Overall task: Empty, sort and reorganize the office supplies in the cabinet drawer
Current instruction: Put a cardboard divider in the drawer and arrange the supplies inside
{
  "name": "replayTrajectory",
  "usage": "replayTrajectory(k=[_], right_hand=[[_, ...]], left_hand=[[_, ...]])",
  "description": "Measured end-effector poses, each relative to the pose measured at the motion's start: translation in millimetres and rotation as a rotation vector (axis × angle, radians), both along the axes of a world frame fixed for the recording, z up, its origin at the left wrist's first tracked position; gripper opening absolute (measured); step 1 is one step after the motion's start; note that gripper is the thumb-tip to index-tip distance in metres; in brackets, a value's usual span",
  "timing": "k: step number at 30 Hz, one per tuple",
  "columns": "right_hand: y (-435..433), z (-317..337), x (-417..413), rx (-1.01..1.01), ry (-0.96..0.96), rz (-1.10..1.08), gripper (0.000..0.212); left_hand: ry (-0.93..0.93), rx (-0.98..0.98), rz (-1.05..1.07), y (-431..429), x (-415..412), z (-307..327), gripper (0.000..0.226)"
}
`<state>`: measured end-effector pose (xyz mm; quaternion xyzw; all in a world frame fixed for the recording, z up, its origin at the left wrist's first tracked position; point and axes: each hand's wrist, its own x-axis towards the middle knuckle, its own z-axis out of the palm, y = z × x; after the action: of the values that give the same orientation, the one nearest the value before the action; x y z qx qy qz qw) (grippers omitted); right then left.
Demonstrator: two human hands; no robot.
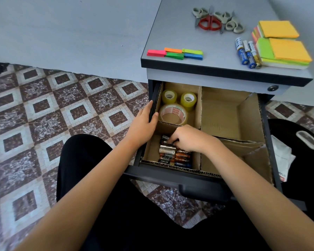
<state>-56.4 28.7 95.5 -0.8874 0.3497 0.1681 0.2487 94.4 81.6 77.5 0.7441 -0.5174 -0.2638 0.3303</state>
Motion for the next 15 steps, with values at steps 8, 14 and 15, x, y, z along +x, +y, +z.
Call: replayTrajectory(k=[8, 14, 15], right_hand=[[1.7, 6.8, -3.4, 0.020, -0.113, -0.059, 0.040], [0.3, 1.2, 1.2, 0.026, -0.010, -0.004, 0.041], [0.2, 0.6, 1.6, 0.024, 0.000, -0.003, 0.041]], left_hand=[[0.003, -0.003, 0.002, -0.3, -0.3, -0.8, 0.052], [0.007, -0.004, 0.004, -0.6, 0.0, -1.4, 0.053], [0.007, -0.004, 0.004, -0.5, -0.3, -1.4, 0.053]])
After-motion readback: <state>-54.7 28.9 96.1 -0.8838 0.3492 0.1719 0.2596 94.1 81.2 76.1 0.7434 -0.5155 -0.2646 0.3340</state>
